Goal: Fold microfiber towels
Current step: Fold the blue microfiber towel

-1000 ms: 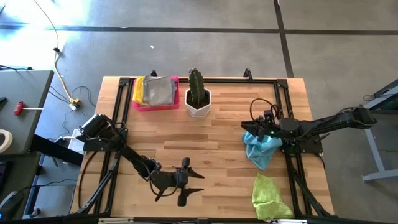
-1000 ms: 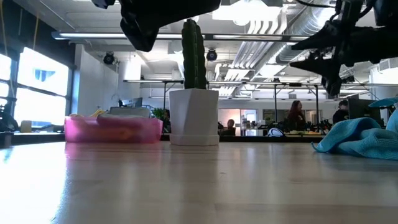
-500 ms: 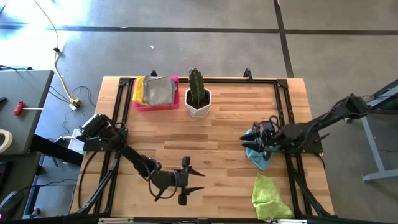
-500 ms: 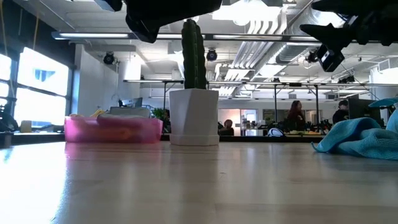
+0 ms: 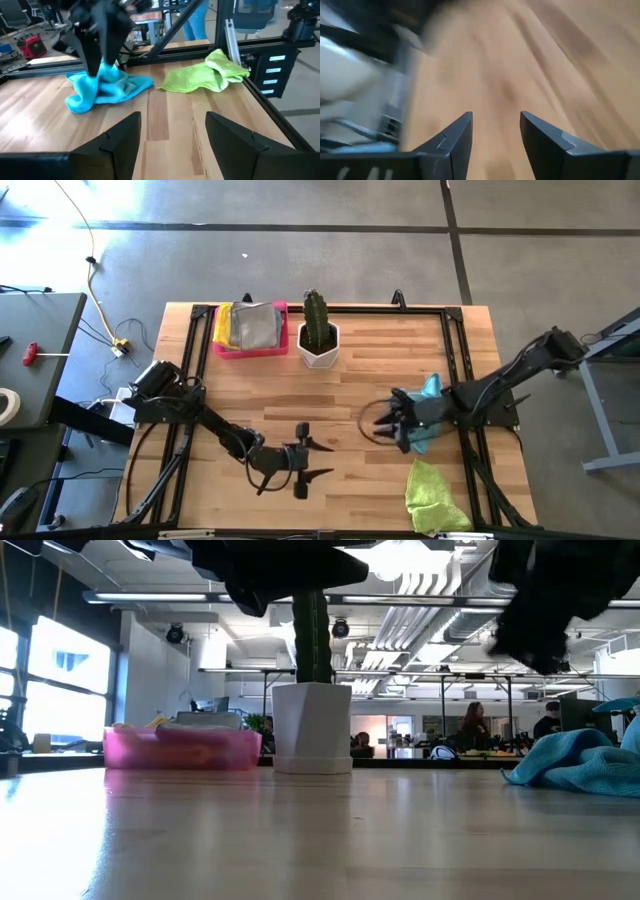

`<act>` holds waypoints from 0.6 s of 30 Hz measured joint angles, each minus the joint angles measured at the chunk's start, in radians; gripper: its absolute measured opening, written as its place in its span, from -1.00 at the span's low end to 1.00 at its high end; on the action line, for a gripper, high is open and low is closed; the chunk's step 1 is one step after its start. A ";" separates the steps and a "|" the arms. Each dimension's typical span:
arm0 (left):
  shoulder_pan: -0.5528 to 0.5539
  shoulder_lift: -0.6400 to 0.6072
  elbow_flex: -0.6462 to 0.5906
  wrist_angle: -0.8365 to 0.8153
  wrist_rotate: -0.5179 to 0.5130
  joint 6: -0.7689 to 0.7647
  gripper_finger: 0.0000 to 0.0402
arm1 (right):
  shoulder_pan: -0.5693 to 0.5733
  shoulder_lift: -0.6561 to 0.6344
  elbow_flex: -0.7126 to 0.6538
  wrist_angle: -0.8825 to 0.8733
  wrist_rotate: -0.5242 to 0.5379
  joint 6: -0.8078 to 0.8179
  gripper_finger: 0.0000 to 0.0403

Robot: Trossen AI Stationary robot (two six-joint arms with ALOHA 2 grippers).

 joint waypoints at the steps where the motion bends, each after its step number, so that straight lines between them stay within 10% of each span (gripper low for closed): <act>1: 0.000 0.000 0.000 0.000 0.000 0.000 0.05 | -0.005 0.000 0.046 -0.162 -0.001 0.070 -0.22; 8: -0.001 0.000 0.000 0.000 0.001 -0.009 0.05 | -0.009 0.061 0.239 -0.961 -0.115 0.516 -0.22; 18: -0.004 0.000 0.000 -0.002 0.003 -0.053 0.05 | -0.018 0.276 0.240 -1.016 -0.130 0.462 -0.22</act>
